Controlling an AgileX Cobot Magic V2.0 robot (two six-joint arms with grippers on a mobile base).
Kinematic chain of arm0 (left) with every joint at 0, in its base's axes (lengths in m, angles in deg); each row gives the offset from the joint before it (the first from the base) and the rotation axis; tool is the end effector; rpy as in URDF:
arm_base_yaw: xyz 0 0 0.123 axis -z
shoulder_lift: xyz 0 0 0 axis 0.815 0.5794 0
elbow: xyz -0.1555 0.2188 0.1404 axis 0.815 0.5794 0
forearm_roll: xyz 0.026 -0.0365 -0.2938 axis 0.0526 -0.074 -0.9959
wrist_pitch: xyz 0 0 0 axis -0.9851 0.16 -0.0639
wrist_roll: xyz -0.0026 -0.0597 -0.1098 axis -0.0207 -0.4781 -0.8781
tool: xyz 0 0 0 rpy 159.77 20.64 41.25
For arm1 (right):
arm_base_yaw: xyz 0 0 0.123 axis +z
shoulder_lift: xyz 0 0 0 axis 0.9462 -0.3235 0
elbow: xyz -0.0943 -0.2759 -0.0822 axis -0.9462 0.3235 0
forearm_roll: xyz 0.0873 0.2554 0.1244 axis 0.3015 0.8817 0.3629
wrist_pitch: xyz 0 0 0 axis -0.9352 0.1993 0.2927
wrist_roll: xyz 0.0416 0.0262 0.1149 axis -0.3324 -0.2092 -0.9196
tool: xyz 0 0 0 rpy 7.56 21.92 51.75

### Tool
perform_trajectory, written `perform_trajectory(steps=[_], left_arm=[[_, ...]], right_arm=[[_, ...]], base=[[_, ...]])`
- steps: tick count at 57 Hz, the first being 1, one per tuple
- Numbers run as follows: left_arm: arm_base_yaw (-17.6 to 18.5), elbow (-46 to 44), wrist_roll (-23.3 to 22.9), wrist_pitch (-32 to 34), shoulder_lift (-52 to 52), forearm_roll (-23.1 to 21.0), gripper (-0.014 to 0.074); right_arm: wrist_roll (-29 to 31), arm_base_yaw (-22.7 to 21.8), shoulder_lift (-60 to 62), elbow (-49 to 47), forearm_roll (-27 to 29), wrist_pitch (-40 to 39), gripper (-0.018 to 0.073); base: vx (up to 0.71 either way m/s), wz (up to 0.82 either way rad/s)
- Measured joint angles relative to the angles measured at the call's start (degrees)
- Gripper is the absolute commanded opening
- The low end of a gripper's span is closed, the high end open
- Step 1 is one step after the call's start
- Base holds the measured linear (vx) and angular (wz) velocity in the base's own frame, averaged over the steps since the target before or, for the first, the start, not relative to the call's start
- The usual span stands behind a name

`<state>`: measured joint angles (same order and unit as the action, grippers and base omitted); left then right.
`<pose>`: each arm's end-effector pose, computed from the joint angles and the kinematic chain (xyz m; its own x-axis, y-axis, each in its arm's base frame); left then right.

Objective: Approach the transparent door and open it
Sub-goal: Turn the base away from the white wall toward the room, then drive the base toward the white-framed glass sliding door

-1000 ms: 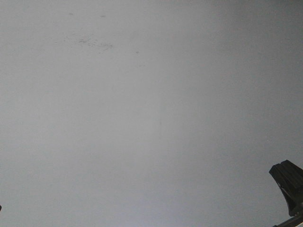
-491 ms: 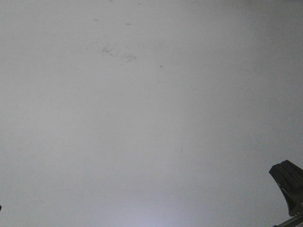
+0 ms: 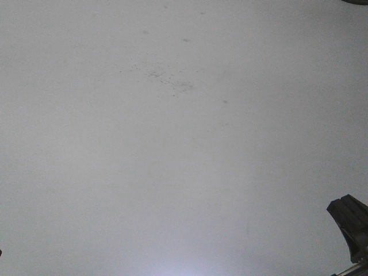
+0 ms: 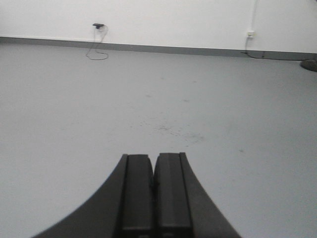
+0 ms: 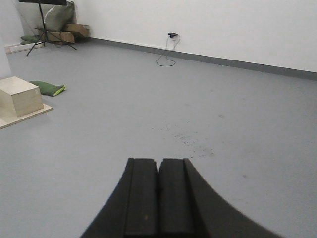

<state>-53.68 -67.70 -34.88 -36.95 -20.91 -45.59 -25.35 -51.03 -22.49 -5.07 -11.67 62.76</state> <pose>0.1176 -0.0022 0.1776 -0.1474 -0.0120 -0.9890 0.0169 0.9998 -0.0146 0.1098 0.0430 0.1811 -0.1262 -0.0130 -0.9919 -0.3601 0.9323 0.0337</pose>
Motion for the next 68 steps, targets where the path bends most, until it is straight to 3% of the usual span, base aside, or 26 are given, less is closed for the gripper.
perform_trajectory(steps=[68], left_arm=[[0.0, 0.0, 0.0, 0.0, 0.0, 0.0, 0.0003]], right_arm=[[0.0, 0.0, 0.0, 0.0, 0.0, 0.0, -0.0005]], base=[[0.56, 0.45]])
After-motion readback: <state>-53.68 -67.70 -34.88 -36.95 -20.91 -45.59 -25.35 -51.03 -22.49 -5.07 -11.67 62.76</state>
